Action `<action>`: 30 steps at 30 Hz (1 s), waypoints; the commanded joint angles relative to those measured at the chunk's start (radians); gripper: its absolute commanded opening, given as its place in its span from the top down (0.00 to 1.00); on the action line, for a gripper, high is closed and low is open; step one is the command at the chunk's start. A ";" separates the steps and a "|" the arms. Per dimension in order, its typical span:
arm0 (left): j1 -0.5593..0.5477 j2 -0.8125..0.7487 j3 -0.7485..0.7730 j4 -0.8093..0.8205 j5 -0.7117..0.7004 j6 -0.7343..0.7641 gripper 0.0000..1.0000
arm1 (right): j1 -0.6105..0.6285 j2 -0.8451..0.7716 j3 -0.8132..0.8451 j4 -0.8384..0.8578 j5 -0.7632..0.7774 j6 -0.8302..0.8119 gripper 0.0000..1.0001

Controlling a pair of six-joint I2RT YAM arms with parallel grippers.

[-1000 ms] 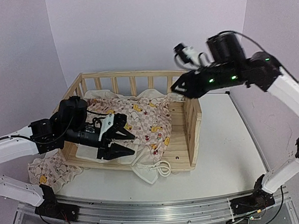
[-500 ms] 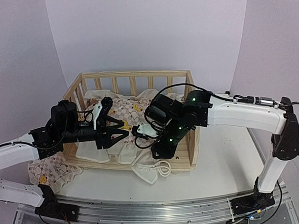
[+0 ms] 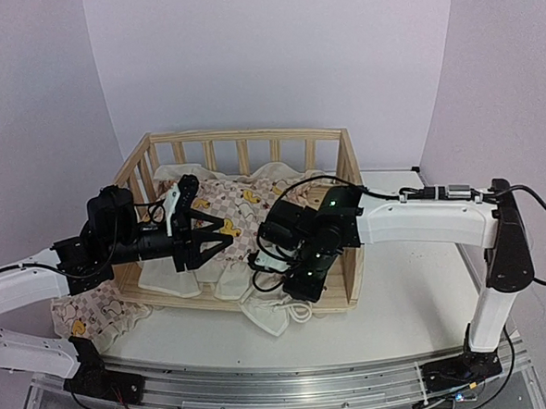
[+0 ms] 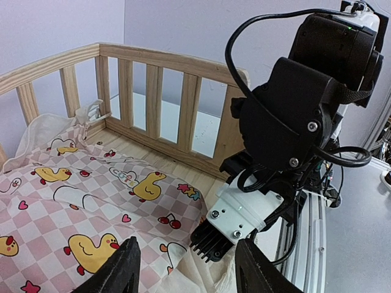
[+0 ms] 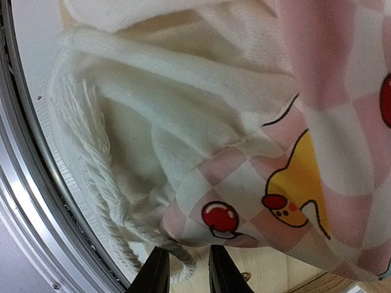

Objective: Set up the pet bed

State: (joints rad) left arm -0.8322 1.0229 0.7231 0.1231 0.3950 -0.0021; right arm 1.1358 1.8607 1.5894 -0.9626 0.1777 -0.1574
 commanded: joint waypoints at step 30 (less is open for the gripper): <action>-0.002 0.109 0.160 0.142 0.089 0.035 0.47 | -0.152 -0.335 0.125 0.005 0.174 0.162 1.00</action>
State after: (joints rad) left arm -0.8320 1.0785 0.7942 0.1831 0.3952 0.0205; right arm 1.0423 1.5985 1.6898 -0.9640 0.2972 -0.0958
